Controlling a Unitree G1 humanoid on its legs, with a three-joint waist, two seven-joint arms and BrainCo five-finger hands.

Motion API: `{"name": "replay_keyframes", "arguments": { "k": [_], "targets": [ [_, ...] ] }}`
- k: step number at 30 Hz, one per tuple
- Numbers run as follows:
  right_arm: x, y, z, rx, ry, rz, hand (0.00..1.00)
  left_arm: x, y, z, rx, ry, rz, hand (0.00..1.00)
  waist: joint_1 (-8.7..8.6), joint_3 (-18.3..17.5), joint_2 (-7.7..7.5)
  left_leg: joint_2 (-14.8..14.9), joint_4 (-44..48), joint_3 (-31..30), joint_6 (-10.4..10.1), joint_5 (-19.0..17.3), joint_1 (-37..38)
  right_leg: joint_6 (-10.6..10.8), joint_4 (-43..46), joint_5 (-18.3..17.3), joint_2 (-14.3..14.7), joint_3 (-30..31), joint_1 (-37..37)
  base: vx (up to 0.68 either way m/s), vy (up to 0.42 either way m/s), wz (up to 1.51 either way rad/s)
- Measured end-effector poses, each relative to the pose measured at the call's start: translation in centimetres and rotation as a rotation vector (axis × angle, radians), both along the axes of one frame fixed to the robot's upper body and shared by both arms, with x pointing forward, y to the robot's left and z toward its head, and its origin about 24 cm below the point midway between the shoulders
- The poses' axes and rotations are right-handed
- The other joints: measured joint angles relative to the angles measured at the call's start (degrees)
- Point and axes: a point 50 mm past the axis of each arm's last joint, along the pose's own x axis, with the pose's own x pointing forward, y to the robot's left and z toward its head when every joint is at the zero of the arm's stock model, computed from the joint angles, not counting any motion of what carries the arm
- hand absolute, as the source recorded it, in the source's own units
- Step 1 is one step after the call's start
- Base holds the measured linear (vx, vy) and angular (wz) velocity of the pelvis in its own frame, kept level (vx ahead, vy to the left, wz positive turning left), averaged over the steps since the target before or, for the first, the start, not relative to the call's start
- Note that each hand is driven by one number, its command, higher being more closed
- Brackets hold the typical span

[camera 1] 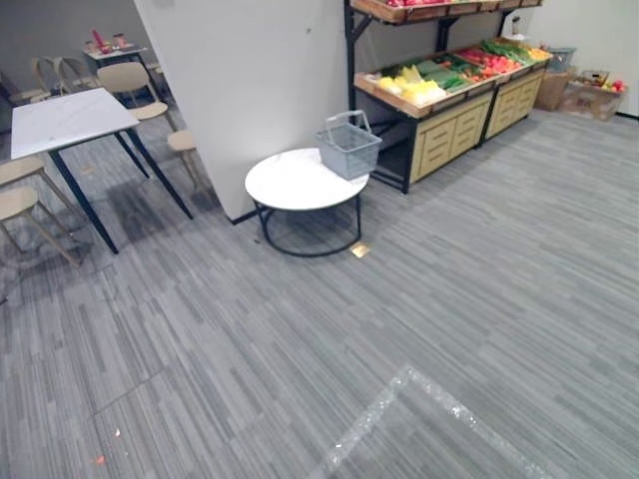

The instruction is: Pick vegetable in the basket

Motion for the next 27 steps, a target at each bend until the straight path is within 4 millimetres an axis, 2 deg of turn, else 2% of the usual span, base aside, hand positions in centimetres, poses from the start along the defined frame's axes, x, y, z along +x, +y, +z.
{"name": "replay_keyframes", "arguments": {
  "k": [2, 4, 8, 12, 13, 14, 15, 20, 27],
  "targets": [
    [0.0, 0.3, -0.1, 0.008, 0.004, -0.008, 0.00, -0.1, 0.0, 0.0, 0.000, 0.005, -0.001, 0.00, -0.06, 0.07, -0.06, 0.00, -1.15, -0.12, 0.89, 0.75, 1.13, -0.48, -0.88, 0.39, 0.22, -0.59, 0.84, 0.17, 0.009, 0.08],
    [0.4, 0.3, -0.1, 0.010, 0.000, -0.016, 0.00, -0.2, 0.1, -0.1, 0.000, 0.016, 0.002, 0.00, -0.16, 0.37, -0.21, -0.05, -1.26, -0.17, 0.90, 0.78, 1.54, -0.49, -1.31, 0.42, 0.26, -1.08, 1.70, 0.15, 0.006, 0.06],
    [2.0, 0.3, 0.0, 0.007, -0.040, -0.005, 0.00, 0.2, 0.1, -0.1, 0.002, 0.008, 0.005, 0.00, -0.29, 1.68, -0.27, -0.05, -1.25, -0.11, 0.21, 0.33, 2.89, -0.45, -1.30, 0.39, 0.21, -1.22, 3.04, 0.08, 0.005, 0.01],
    [2.7, 0.2, 0.0, 0.000, -0.054, 0.016, 0.00, 0.6, 0.2, 0.0, 0.004, -0.001, 0.003, 0.00, -0.60, 2.86, -0.14, -0.09, -1.05, -0.01, -0.37, -0.09, 3.33, -0.22, -1.15, 0.18, 0.06, -1.17, 3.42, -0.02, -0.003, -0.01],
    [2.8, 0.2, 0.1, -0.002, -0.057, 0.017, 0.00, 0.6, 0.2, 0.0, 0.004, -0.002, 0.003, 0.00, -0.70, 3.24, -0.63, -0.10, -1.06, 0.07, -0.41, -0.13, 3.31, -0.10, -1.15, 0.08, 0.04, -1.08, 3.27, -0.07, -0.009, -0.07],
    [3.0, 0.3, 0.1, -0.004, -0.064, 0.025, 0.00, 0.6, 0.3, 0.0, 0.005, -0.003, 0.002, 0.00, -0.89, 3.34, -0.34, -0.12, -1.01, 0.35, -0.41, -0.14, 3.32, -0.14, -1.17, -0.03, 0.02, -0.93, 3.15, -0.08, -0.015, -0.12],
    [3.1, 0.3, 0.1, -0.008, -0.077, 0.037, 0.00, 0.5, 0.3, 0.0, 0.006, -0.002, 0.002, 0.00, -1.12, 3.60, -0.69, -0.07, -0.97, 1.00, -0.48, -0.21, 3.26, -0.11, -1.15, -0.09, 0.04, -0.67, 2.90, -0.08, -0.016, -0.17],
    [3.0, 0.2, 0.2, -0.014, -0.086, 0.048, 0.00, 0.5, 0.2, 0.0, 0.008, 0.000, -0.006, 0.00, -1.22, 3.62, -0.56, 0.69, -0.96, 3.00, -0.54, -0.56, 3.03, 0.30, -2.16, -0.17, 0.61, 0.16, 2.38, -0.06, -0.027, -0.24],
    [1.9, 0.3, 0.1, 0.005, -0.079, -0.042, 0.00, 0.5, 0.2, 0.0, 0.009, 0.002, -0.008, 0.00, -1.36, 3.46, -0.48, 1.03, -1.69, 2.98, -0.48, -0.50, 2.78, -0.06, -3.05, 0.20, 0.93, -0.96, 2.38, 0.04, -0.015, 0.02]
  ]
}}
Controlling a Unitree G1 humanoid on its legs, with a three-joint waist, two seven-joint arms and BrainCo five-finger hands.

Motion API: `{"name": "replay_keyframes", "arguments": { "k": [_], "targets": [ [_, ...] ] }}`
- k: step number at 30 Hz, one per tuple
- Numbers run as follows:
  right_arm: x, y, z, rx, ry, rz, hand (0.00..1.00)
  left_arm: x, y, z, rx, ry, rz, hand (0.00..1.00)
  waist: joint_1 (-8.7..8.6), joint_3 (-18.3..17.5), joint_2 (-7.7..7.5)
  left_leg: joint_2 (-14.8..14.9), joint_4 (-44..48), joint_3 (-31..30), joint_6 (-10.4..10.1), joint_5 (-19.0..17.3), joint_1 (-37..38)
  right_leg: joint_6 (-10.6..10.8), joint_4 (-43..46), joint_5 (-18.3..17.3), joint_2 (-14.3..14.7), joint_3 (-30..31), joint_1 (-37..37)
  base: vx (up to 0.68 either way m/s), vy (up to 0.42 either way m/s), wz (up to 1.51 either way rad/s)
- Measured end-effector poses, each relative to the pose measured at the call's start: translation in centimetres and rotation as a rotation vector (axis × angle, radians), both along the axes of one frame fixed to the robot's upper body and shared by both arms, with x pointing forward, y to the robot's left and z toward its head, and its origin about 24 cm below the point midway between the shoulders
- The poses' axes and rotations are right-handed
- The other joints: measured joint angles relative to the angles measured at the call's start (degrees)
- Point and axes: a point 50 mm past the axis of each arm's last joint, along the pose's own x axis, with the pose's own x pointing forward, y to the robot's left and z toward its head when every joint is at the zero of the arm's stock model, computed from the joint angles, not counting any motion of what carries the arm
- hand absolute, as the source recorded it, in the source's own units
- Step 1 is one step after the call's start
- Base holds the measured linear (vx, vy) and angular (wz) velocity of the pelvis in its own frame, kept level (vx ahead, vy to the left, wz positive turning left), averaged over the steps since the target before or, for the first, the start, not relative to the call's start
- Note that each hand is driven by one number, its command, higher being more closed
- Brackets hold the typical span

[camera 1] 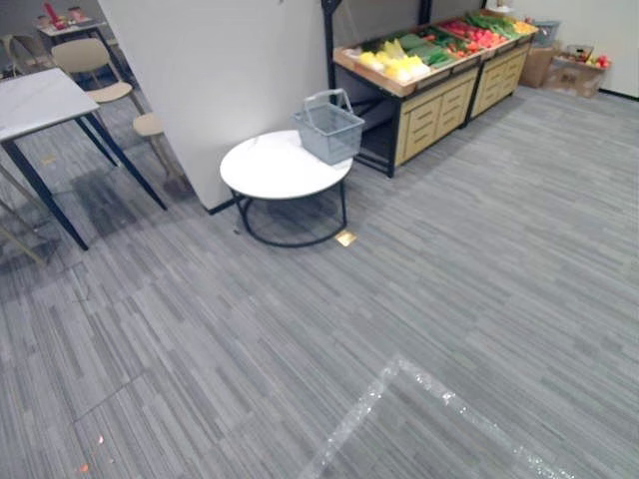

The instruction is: Pick vegetable in the basket

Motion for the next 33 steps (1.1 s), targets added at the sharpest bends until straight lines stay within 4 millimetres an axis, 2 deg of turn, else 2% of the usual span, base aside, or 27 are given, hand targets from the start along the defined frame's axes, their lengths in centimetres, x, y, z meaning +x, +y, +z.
{"name": "replay_keyframes", "arguments": {
  "k": [1, 9, 11, 12, 14, 15, 17, 19, 20, 21, 23, 25, 27, 29, 30, 31, 32, 33],
  "targets": [
    [0.0, 0.0, 0.0, 0.008, -0.006, -0.024, 0.00, 0.0, 0.0, 0.0, 0.000, 0.000, 0.001, 0.00, 0.03, -0.13, 0.11, 0.06, -0.27, 0.11, 0.35, 0.25, 0.25, -0.32, -0.19, 0.31, 0.15, 0.10, 0.05, 0.09, -0.010, -0.06],
    [0.8, 0.2, 0.0, 0.030, -0.038, -0.064, 0.00, 0.2, 0.3, 0.0, 0.011, -0.002, 0.018, 0.00, -0.05, -0.36, -0.05, 0.55, -0.35, 1.76, -0.63, -0.40, 0.41, -0.26, -0.89, 0.37, 0.78, 1.11, 0.07, 0.06, -0.020, -0.10],
    [1.7, 0.1, 0.1, 0.027, -0.057, -0.058, 0.00, 0.4, 0.3, 0.1, 0.018, -0.003, 0.011, 0.00, -0.01, -0.06, 0.03, 0.83, 0.85, 3.12, -1.33, -0.87, 0.32, -0.65, 0.48, -0.01, 0.83, 2.05, -0.60, 0.00, -0.015, -0.21],
    [2.2, 0.2, 0.1, 0.029, -0.068, -0.053, 0.00, 0.6, 0.5, 0.1, 0.025, -0.008, 0.005, 0.00, 0.01, 0.40, -0.38, 0.94, 3.69, 3.66, -2.39, -1.92, -0.80, -1.02, 2.49, -1.22, 0.44, 2.83, -1.66, -0.02, -0.026, -0.30],
    [3.0, 0.6, 0.2, 0.036, -0.085, -0.026, 0.00, 1.3, 1.0, 0.3, 0.039, -0.038, 0.028, 0.00, 0.06, 1.94, -1.58, 2.44, 20.93, 4.84, -4.23, -5.72, -8.27, -2.15, 8.19, -5.43, -0.96, 3.66, -3.96, -0.07, -0.089, -0.17],
    [3.1, 0.5, 0.2, 0.034, -0.087, -0.028, 0.00, 1.8, 1.2, 0.5, 0.042, -0.069, 0.072, 0.00, 0.05, 3.16, -1.56, 4.60, 34.35, 4.45, -3.96, -5.96, -13.96, -2.73, 10.25, -6.64, -0.98, 3.60, -4.02, -0.10, -0.109, -0.05],
    [2.6, 0.0, 0.3, 0.023, -0.077, -0.039, 0.00, 2.0, 0.6, 0.5, 0.015, -0.098, 0.154, 0.00, 0.32, 4.64, 0.40, 8.18, 49.63, 2.55, -1.43, -2.34, -20.23, -3.31, 12.28, -8.04, 0.39, 3.62, -2.57, -0.02, -0.032, -0.06],
    [2.2, -0.1, 0.2, 0.021, -0.068, -0.035, 0.00, 1.5, 0.5, 0.4, 0.008, -0.094, 0.206, 0.00, 0.40, 4.89, 0.35, 8.43, 57.30, 0.96, -1.60, 2.77, -23.64, -3.88, 13.27, -9.41, -0.13, 4.28, -0.84, 0.07, 0.020, -0.09],
    [2.3, -0.1, 0.2, 0.019, -0.068, -0.018, 0.00, 1.3, 0.5, 0.4, 0.005, -0.094, 0.223, 0.00, 0.62, 4.91, 0.34, 8.20, 59.19, 0.69, -1.35, 1.16, -25.24, -4.01, 13.49, -9.73, -0.49, 4.84, -0.56, 0.13, 0.036, -0.15],
    [2.6, -0.1, 0.3, 0.019, -0.074, -0.013, 0.00, 1.3, 0.2, 0.3, -0.004, -0.093, 0.233, 0.00, 0.77, 4.97, 0.37, 7.03, 57.90, -0.56, -1.50, -1.76, -27.72, -4.00, 13.45, -9.84, -1.05, 5.38, -0.58, 0.17, 0.069, -0.28],
    [3.1, -0.1, 0.3, 0.020, -0.082, -0.009, 0.00, 0.9, 0.2, 0.2, -0.006, -0.084, 0.241, 0.00, 1.91, 5.12, 0.13, 5.88, 47.20, -0.36, -1.62, -2.92, -28.71, -3.67, 13.21, -10.05, -2.34, 6.74, -0.72, 0.15, 0.091, -0.30],
    [3.7, -0.3, 0.5, 0.013, -0.098, 0.002, 0.00, 0.2, -0.2, 0.1, -0.016, -0.066, 0.245, 0.00, 1.97, 5.09, 0.35, 5.68, 28.72, -0.76, -1.79, -0.64, -28.33, -2.08, 12.90, -11.13, -3.19, 7.58, -0.66, 0.19, 0.143, -0.22],
    [4.0, -0.5, 0.6, 0.000, -0.110, 0.019, 0.00, -0.7, -0.4, 0.0, -0.013, -0.045, 0.252, 0.00, 2.22, 5.11, 1.27, 6.54, 12.71, -3.27, -2.62, 2.74, -27.53, -0.77, 12.92, -12.93, -3.25, 8.28, 0.34, 0.26, 0.208, -0.18],
    [4.1, -0.9, 0.7, -0.015, -0.106, 0.047, 0.00, -1.0, -0.8, -0.1, -0.020, -0.031, 0.265, 0.00, 3.12, 5.06, 2.05, 8.20, 9.77, -3.72, -2.62, 3.14, -27.82, 1.05, 12.94, -15.23, -3.61, 9.39, 2.21, 0.50, 0.426, -0.27],
    [4.4, -0.9, 0.8, -0.019, -0.112, 0.065, 0.00, -1.5, -1.0, -0.2, -0.021, -0.012, 0.246, 0.00, 3.16, 4.91, 2.18, 8.79, 11.88, -3.73, -2.76, 3.85, -28.30, 2.09, 12.93, -17.29, -4.54, 9.94, 3.94, 0.56, 0.497, -0.26],
    [4.7, -0.7, 0.8, -0.014, -0.118, 0.073, 0.00, -1.8, -0.8, -0.2, -0.014, -0.005, 0.237, 0.00, 3.09, 4.83, 1.43, 8.16, 14.57, -2.94, -2.84, 6.74, -28.96, 2.10, 12.92, -18.47, -5.73, 10.35, 4.80, 0.52, 0.452, -0.38],
    [4.2, -0.1, 0.6, 0.001, -0.105, 0.087, 0.00, -2.9, -0.2, -0.1, 0.006, 0.019, 0.224, 0.00, 3.56, 2.35, -0.52, 5.15, 18.72, -1.61, -2.39, 7.51, -29.87, 1.33, 13.30, -19.68, -9.37, 11.49, 5.25, 0.58, 0.380, -0.37],
    [4.4, 1.0, 0.4, 0.034, -0.112, 0.093, 0.00, -3.6, 0.7, 0.0, 0.033, 0.045, 0.206, 0.00, 3.36, -0.21, -2.91, 1.90, 19.10, 0.22, -0.02, 5.44, -30.23, 1.22, 20.18, -17.94, -12.23, 14.25, 1.46, 0.61, 0.350, -0.18]
  ]
}}
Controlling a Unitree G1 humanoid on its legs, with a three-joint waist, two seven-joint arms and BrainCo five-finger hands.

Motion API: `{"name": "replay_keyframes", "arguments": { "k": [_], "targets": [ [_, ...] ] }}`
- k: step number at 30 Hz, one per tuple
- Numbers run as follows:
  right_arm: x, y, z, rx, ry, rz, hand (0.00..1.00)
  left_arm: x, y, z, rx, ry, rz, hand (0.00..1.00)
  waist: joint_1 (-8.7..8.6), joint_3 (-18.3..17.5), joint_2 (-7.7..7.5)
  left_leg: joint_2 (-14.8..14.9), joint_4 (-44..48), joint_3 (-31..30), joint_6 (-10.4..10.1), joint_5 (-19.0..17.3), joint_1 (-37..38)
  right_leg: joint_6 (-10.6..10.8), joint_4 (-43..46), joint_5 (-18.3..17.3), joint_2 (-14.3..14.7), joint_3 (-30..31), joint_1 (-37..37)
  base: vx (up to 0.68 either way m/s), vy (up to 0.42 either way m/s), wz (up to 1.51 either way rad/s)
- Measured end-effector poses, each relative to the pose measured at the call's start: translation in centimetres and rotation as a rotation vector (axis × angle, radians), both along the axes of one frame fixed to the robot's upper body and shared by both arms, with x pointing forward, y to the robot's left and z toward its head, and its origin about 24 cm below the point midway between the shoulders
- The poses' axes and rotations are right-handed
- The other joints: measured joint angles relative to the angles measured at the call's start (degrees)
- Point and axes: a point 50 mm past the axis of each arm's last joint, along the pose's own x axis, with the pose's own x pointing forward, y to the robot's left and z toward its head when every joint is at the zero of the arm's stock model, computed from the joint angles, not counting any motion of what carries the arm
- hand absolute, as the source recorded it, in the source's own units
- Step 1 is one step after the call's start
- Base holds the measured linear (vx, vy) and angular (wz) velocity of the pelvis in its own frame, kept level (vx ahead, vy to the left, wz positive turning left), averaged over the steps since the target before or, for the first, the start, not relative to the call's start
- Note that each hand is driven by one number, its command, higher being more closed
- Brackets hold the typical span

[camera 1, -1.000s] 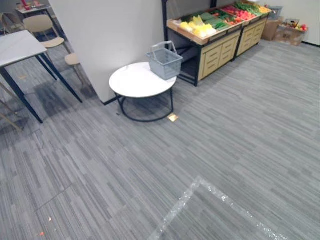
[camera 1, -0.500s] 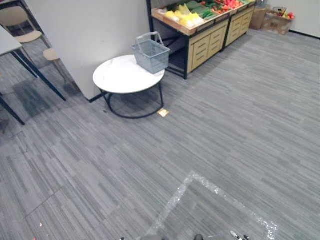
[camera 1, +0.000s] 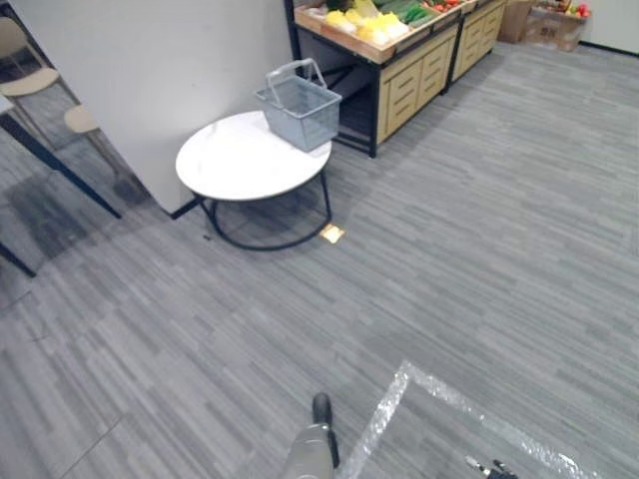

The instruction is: Pick vegetable in the basket

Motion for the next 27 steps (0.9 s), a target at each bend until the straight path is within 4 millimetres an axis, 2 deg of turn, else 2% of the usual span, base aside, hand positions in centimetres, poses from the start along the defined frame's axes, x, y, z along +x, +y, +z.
{"name": "replay_keyframes", "arguments": {
  "k": [1, 2, 3, 4, 5, 6, 7, 8, 10, 11, 12, 13, 15, 16, 17, 18, 19, 20, 23, 25, 26, 27],
  "targets": [
    [0.2, 0.3, 0.0, 0.012, -0.013, -0.005, 0.00, 0.3, 0.2, 0.0, 0.007, -0.003, -0.013, 0.00, -0.95, -0.27, -0.21, -1.37, -0.04, -0.10, 0.71, -0.77, 0.42, 0.28, 5.05, 1.71, -0.77, 0.43, -2.06, 0.64, 0.327, 0.19],
    [0.3, 0.2, 0.1, 0.010, -0.027, -0.006, 0.00, 0.9, 0.6, 0.1, 0.016, -0.012, -0.033, 0.00, -1.31, -0.17, -0.63, -3.13, 0.01, 0.04, 1.81, -1.90, 1.86, 0.59, 12.02, 5.25, -1.98, 1.58, -4.89, 0.62, 0.337, 0.31],
    [0.2, 0.1, 0.1, 0.011, -0.026, -0.004, 0.00, 1.5, 0.8, 0.2, 0.025, -0.019, -0.065, 0.00, -1.51, 0.32, -1.25, -4.82, -0.45, 1.06, 2.73, -4.30, 5.23, 0.27, 21.57, 11.87, -3.20, 2.81, -7.68, 0.59, 0.326, 0.12],
    [0.1, 0.1, 0.1, 0.010, -0.025, -0.016, 0.00, 1.9, 0.9, 0.2, 0.029, -0.017, -0.104, 0.00, -1.82, 0.67, -1.38, -6.27, -1.46, 1.30, 3.68, -6.27, 9.62, 1.04, 32.24, 19.96, -4.22, 2.62, -11.04, 0.54, 0.270, -0.02],
    [0.0, 0.0, 0.1, 0.008, -0.023, -0.020, 0.00, 2.3, 1.0, 0.2, 0.031, -0.017, -0.123, 0.00, -2.08, 1.26, -1.01, -6.82, -2.15, 1.20, 3.92, -7.21, 12.21, 0.90, 38.08, 20.48, -4.44, 1.91, -12.58, 0.51, 0.235, 0.03],
    [-0.5, -0.3, 0.0, -0.003, -0.014, -0.029, 0.00, 2.9, 0.9, 0.2, 0.035, -0.021, -0.160, 0.00, -2.78, 1.64, -0.33, -7.32, -3.24, 0.22, 4.40, -9.03, 17.07, -0.27, 46.12, 19.29, -4.39, -1.23, -14.62, 0.60, 0.254, 0.19],
    [-1.5, -0.4, -0.1, -0.009, 0.009, -0.043, 0.00, 4.4, 0.8, 0.4, 0.054, -0.055, -0.200, 0.00, -3.55, 1.77, -0.03, -7.60, -5.59, -0.62, 4.56, -10.33, 22.45, -0.78, 49.71, 16.34, -4.38, -7.13, -16.77, 0.48, 0.179, 0.21],
    [-1.6, -0.4, -0.1, -0.009, 0.012, -0.047, 0.00, 4.9, 0.9, 0.5, 0.059, -0.067, -0.206, 0.00, -3.52, 1.69, 0.30, -7.63, -6.11, -0.63, 4.49, -10.53, 23.40, -0.67, 49.75, 15.46, -4.40, -8.21, -17.30, 0.47, 0.124, 0.20],
    [-1.8, -0.5, -0.1, -0.014, 0.008, -0.106, 0.00, 8.6, 0.6, 1.0, 0.080, -0.151, -0.222, 0.00, -3.86, 1.92, 0.59, -7.75, -8.53, -1.84, 5.02, -11.38, 28.33, -0.28, 42.66, 9.53, -4.17, -16.23, -21.40, 0.48, 0.040, 0.22],
    [-1.8, -0.5, -0.1, -0.011, 0.003, -0.130, 0.00, 9.3, 0.5, 1.2, 0.084, -0.176, -0.217, 0.00, -4.01, 1.99, 0.64, -7.71, -9.18, -2.06, 5.05, -11.43, 29.32, -0.29, 39.35, 8.73, -4.00, -17.84, -22.10, 0.51, -0.017, 0.29],
    [-1.6, -0.4, -0.1, -0.010, -0.003, -0.164, 0.00, 11.6, -0.1, 1.7, 0.088, -0.248, -0.217, 0.00, -4.30, 2.57, 0.94, -7.42, -10.89, -2.46, 4.95, -11.59, 31.83, -0.55, 32.18, 8.32, -3.27, -20.21, -23.17, 0.50, -0.063, 0.31],
    [-1.2, -0.4, 0.0, -0.008, -0.015, -0.175, 0.00, 13.2, -0.8, 2.2, 0.087, -0.309, -0.221, 0.00, -5.11, 3.26, 1.73, -6.39, -11.70, -3.24, 4.62, -12.28, 33.50, -0.37, 24.05, 8.48, -1.95, -21.84, -23.57, 0.49, -0.088, 0.31],
    [-0.7, -0.6, 0.2, -0.022, -0.045, -0.174, 0.00, 15.1, -1.9, 3.0, 0.073, -0.392, -0.209, 0.00, -5.34, 4.45, 2.70, -4.86, -12.37, -3.51, 3.65, -13.70, 35.67, 0.13, 15.32, 9.55, -0.31, -22.10, -24.42, 0.45, -0.146, 0.16],
    [-0.6, -0.8, 0.3, -0.027, -0.050, -0.174, 0.00, 16.1, -2.5, 3.4, 0.067, -0.438, -0.203, 0.00, -5.23, 4.78, 3.08, -3.53, -12.32, -3.51, 2.53, -14.96, 36.85, 0.23, 7.17, 12.25, 1.16, -21.48, -24.63, 0.55, -0.238, 0.11],
    [-0.5, -0.6, 0.4, -0.034, -0.056, -0.175, 0.00, 16.9, -2.9, 3.8, 0.066, -0.470, -0.201, 0.00, -5.30, 4.76, 2.82, -2.45, -12.20, -3.53, 1.43, -16.53, 37.96, 0.39, -0.43, 15.92, 1.83, -20.15, -24.64, 0.59, -0.299, 0.15],
    [-0.6, -0.5, 0.3, -0.037, -0.052, -0.180, 0.00, 17.2, -3.0, 4.0, 0.068, -0.484, -0.201, 0.00, -5.26, 4.79, 2.36, -1.88, -12.22, -3.68, 0.47, -17.96, 39.08, 0.24, -4.45, 18.98, 1.79, -18.88, -24.68, 0.53, -0.289, 0.12],
    [-0.7, -0.3, 0.3, -0.033, -0.048, -0.179, 0.00, 17.4, -3.3, 4.0, 0.063, -0.489, -0.200, 0.00, -5.21, 4.76, 2.16, -1.15, -12.23, -3.61, -0.22, -18.94, 40.05, 0.14, -4.38, 23.04, 2.05, -19.27, -24.40, 0.54, -0.327, -0.10],
    [-0.3, -0.7, 0.4, -0.043, -0.058, -0.175, 0.00, 17.2, -3.9, 3.9, 0.045, -0.485, -0.194, 0.00, -4.92, 4.99, 2.98, 0.48, -11.85, -3.26, -0.66, -19.38, 40.89, -2.67, -1.48, 23.69, 3.55, -19.58, -24.66, 0.41, -0.277, -0.14],
    [0.1, -0.8, 0.5, -0.046, -0.071, -0.192, 0.00, 16.3, -5.5, 3.2, 0.002, -0.448, -0.196, 0.00, -5.33, 5.12, 3.67, 2.45, -7.14, -4.35, -1.19, -15.34, 40.88, -4.13, 6.97, 14.93, 4.02, -20.76, -24.92, 0.52, -0.366, 0.02],
    [-0.1, -1.0, 0.5, -0.047, -0.066, -0.215, 0.00, 15.1, -6.0, 2.5, -0.015, -0.401, -0.193, 0.00, -5.15, 5.03, 4.28, 4.23, -2.82, -6.37, -2.02, -12.67, 40.55, -4.70, 7.08, 11.94, 5.64, -21.56, -22.12, 0.46, -0.288, 0.12],
    [0.0, -1.0, 0.5, -0.048, -0.066, -0.214, 0.00, 13.8, -5.8, 1.9, -0.021, -0.355, -0.166, 0.00, -5.17, 5.04, 4.42, 5.16, 2.39, -7.94, -3.77, -10.61, 39.06, -5.17, 6.63, 10.52, 6.46, -22.25, -20.01, 0.41, -0.235, 0.08],
    [0.0, -1.2, 0.5, -0.052, -0.066, -0.213, 0.00, 12.7, -5.3, 1.5, -0.022, -0.323, -0.117, 0.00, -5.31, 4.98, 4.48, 5.72, 10.29, -10.35, -6.65, -7.72, 35.46, -5.64, 6.49, 9.15, 6.90, -22.80, -18.30, 0.56, -0.286, 0.21]
  ]
}}
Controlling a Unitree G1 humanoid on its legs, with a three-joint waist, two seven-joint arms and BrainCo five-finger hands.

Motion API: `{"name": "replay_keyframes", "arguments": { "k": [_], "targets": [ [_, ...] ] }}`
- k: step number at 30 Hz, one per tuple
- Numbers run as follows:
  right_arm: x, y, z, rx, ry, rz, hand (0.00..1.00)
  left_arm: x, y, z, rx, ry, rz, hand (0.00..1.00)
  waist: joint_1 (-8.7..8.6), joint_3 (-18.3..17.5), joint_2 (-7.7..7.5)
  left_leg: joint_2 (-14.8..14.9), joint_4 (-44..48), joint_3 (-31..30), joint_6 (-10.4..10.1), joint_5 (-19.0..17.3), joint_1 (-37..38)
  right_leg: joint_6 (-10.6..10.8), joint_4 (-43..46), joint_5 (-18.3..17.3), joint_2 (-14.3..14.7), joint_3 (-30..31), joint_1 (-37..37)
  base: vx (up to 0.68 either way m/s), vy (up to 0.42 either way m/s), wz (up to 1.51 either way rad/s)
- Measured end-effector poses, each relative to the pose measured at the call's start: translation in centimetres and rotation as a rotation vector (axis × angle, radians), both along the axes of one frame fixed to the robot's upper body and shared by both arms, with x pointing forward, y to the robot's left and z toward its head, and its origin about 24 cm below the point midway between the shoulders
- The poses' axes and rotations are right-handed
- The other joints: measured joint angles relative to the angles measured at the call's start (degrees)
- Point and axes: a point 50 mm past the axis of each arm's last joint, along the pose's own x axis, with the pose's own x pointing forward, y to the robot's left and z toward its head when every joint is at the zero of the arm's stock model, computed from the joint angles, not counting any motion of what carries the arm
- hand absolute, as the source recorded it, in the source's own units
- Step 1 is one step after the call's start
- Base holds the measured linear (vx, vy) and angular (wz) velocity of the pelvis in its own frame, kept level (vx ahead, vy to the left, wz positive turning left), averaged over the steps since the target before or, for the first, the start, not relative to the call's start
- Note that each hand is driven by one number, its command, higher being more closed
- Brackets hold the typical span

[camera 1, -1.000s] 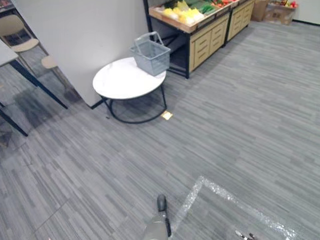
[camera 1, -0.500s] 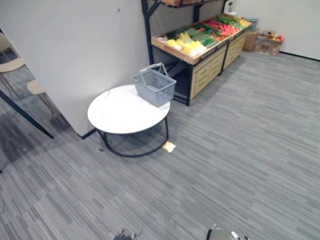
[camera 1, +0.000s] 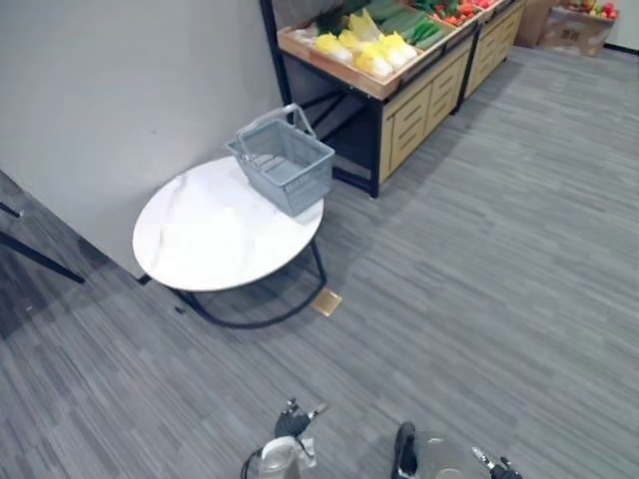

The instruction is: Pick vegetable in the basket

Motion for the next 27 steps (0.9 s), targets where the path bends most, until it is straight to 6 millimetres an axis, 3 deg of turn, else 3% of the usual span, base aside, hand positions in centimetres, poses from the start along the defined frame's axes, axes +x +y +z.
{"name": "replay_keyframes", "arguments": {
  "k": [1, 2, 3, 4, 5, 7, 9, 10, 11, 13, 15, 16, 17, 18, 19, 21, 22, 23, 24, 25, 27],
  "targets": [
    [0.2, -0.3, 0.1, -0.013, 0.001, 0.019, 0.00, -0.3, 0.8, -0.1, -0.005, 0.003, 0.055, 0.00, 0.08, 0.02, 0.19, 0.11, 10.89, -2.78, -4.02, 7.02, -5.40, -0.59, -0.21, -1.76, -0.06, -0.95, 2.20, 0.55, -0.234, 0.29],
    [0.6, -0.3, 0.2, -0.023, 0.000, 0.058, 0.00, -0.6, 1.5, -0.1, -0.008, 0.011, 0.080, 0.00, 0.36, 0.49, 0.05, 1.90, 23.06, -1.03, -5.38, 12.36, -10.97, -1.26, -1.67, -2.91, 0.41, -1.31, 5.75, 0.53, -0.202, 0.20],
    [0.7, -0.5, 0.2, -0.031, 0.003, 0.076, 0.00, -0.7, 1.8, -0.1, -0.010, 0.015, 0.087, 0.00, 0.52, 0.60, 0.25, 2.70, 27.11, 0.48, -4.90, 12.03, -12.63, -1.43, -2.48, -3.16, 0.67, -1.28, 7.53, 0.36, -0.123, 0.01],
    [0.9, -0.7, 0.3, -0.040, 0.000, 0.089, 0.00, -1.6, 2.5, -0.3, -0.005, 0.036, 0.114, 0.00, 0.64, 0.70, 0.47, 3.56, 33.14, 3.79, -3.04, 8.71, -15.51, -1.37, -4.84, -3.12, 0.96, -1.19, 11.50, 0.39, -0.122, -0.20],
    [1.5, -0.7, 0.4, -0.045, -0.010, 0.102, 0.00, -2.8, 3.0, -0.6, -0.002, 0.069, 0.142, 0.00, 0.83, 0.73, 0.42, 3.47, 35.59, 6.35, -1.40, 5.69, -18.19, -1.31, -7.22, -3.13, 0.94, -0.74, 14.75, 0.30, -0.083, -0.17],
    [2.3, -0.4, 0.5, -0.045, -0.026, 0.125, 0.00, -2.9, 3.6, -0.5, -0.006, 0.051, 0.184, 0.00, 1.69, 0.77, 0.51, 2.78, 35.58, 8.26, 0.94, 2.57, -23.32, -0.54, -10.76, -3.23, 1.24, -0.84, 18.28, 0.27, -0.038, 0.02],
    [3.5, -0.3, 0.8, -0.050, -0.050, 0.157, 0.00, -2.6, 4.0, -0.3, -0.007, 0.021, 0.196, 0.00, 3.30, 1.01, 0.84, 0.38, 26.20, 10.36, 3.59, -1.48, -30.00, 1.16, -14.29, -2.84, 1.38, -0.79, 22.12, 0.29, 0.043, -0.04],
    [3.9, -0.2, 0.9, -0.050, -0.059, 0.161, 0.00, -2.8, 4.0, -0.3, -0.005, 0.030, 0.194, 0.00, 3.70, 1.07, 0.83, -0.79, 20.11, 10.56, 3.59, -1.78, -30.15, 1.70, -15.10, -2.97, 1.29, -0.53, 23.08, 0.25, 0.081, -0.30],
    [4.2, -0.1, 1.0, -0.047, -0.066, 0.165, 0.00, -3.6, 4.1, -0.5, -0.002, 0.049, 0.196, 0.00, 4.03, 1.07, 0.83, -2.28, 10.51, 10.80, 3.82, -1.58, -29.10, 2.45, -15.93, -3.34, 1.20, 0.01, 24.25, 0.35, 0.132, -0.52],
    [4.9, 0.8, 1.1, -0.045, -0.086, 0.233, 0.00, -6.8, 4.0, -1.1, -0.002, 0.144, 0.203, 0.00, 4.95, 1.03, 0.78, -3.92, -12.20, 11.68, 5.99, 2.68, -27.13, 4.29, -17.34, -5.36, 0.81, 2.52, 27.53, 0.41, 0.193, -0.60],
    [4.7, 1.4, 0.9, -0.038, -0.075, 0.276, 0.00, -9.3, 3.7, -1.6, -0.012, 0.222, 0.211, 0.00, 5.11, 0.99, 0.68, -3.49, -17.08, 12.33, 6.71, 5.12, -28.98, 6.42, -18.19, -7.14, 0.15, 3.03, 29.69, 0.47, 0.263, -0.26],
    [4.7, 1.8, 0.8, -0.031, -0.071, 0.296, 0.00, -10.4, 3.6, -1.7, -0.014, 0.258, 0.214, 0.00, 5.48, 0.79, -0.45, -3.56, -14.33, 15.96, 8.11, 9.74, -29.70, 7.33, -18.87, -8.13, -1.44, 3.54, 31.05, 0.51, 0.287, -0.14],
    [4.7, 2.1, 0.8, -0.025, -0.072, 0.301, 0.00, -10.8, 3.9, -1.7, -0.007, 0.268, 0.216, 0.00, 5.66, 0.29, -0.45, -4.20, -13.64, 17.36, 9.20, 10.54, -29.65, 7.35, -18.87, -8.08, -2.32, 4.10, 31.90, 0.69, 0.325, 0.11],
    [4.5, 2.4, 0.7, -0.016, -0.064, 0.313, 0.00, -11.1, 4.3, -1.6, 0.010, 0.282, 0.191, 0.00, 5.55, -0.27, -1.71, -6.32, -12.59, 17.97, 11.72, 9.27, -29.91, 6.30, -18.12, -6.20, -4.01, 5.55, 31.66, 0.59, 0.271, 0.29],
    [4.5, 2.6, 0.6, -0.012, -0.061, 0.323, 0.00, -10.8, 4.4, -1.6, 0.022, 0.284, 0.140, 0.00, 5.75, -0.41, -1.92, -7.67, -12.09, 17.84, 13.15, 8.05, -29.65, 6.49, -14.90, -3.06, -5.61, 7.97, 30.05, 0.72, 0.357, 0.40],
    [4.1, 2.7, 0.5, -0.009, -0.046, 0.342, 0.00, -10.7, 4.8, -1.6, 0.035, 0.289, 0.121, 0.00, 5.83, -1.00, -2.56, -9.77, -12.50, 17.50, 13.92, 5.92, -27.67, 7.81, -6.18, 0.45, -7.06, 11.14, 26.81, 0.53, 0.298, 0.35],
    [3.6, 2.6, 0.3, -0.002, -0.029, 0.334, 0.00, -10.7, 5.0, -1.6, 0.040, 0.300, 0.108, 0.00, 5.17, -0.92, -3.00, -11.33, -13.58, 16.38, 14.06, 3.92, -24.64, 8.96, 6.29, 5.63, -8.52, 12.77, 22.67, 0.55, 0.288, 0.41],
    [3.0, 2.4, 0.1, 0.008, -0.022, 0.304, 0.00, -10.5, 5.2, -1.5, 0.051, 0.300, 0.089, 0.00, 5.21, -1.00, -3.61, -12.31, -15.11, 16.12, 14.01, 2.12, -20.38, 10.02, 19.20, 14.97, -10.01, 14.99, 17.79, 0.55, 0.280, 0.33],
    [3.1, 2.4, 0.2, 0.004, -0.024, 0.307, 0.00, -10.4, 5.3, -1.5, 0.056, 0.300, 0.073, 0.00, 5.05, -0.95, -3.95, -12.68, -15.56, 16.01, 13.84, 1.30, -18.20, 10.39, 25.89, 17.12, -10.66, 15.44, 15.09, 0.52, 0.237, 0.12],
    [3.1, 2.2, 0.2, -0.002, -0.027, 0.305, 0.00, -10.3, 5.7, -1.4, 0.071, 0.311, 0.034, 0.00, 4.64, -0.77, -3.86, -13.45, -16.71, 15.23, 13.57, 0.17, -13.89, 10.40, 37.22, 16.93, -12.45, 14.15, 10.62, 0.51, 0.178, 0.21],
    [3.0, 1.7, 0.4, -0.015, -0.040, 0.280, 0.00, -8.5, 6.3, -1.2, 0.100, 0.278, -0.018, 0.00, 3.30, -1.13, -4.40, -14.22, -19.59, 11.84, 13.66, -0.37, -7.49, 6.04, 45.56, 13.37, -14.40, 8.65, 5.70, 0.53, 0.108, 0.66]
  ]
}}
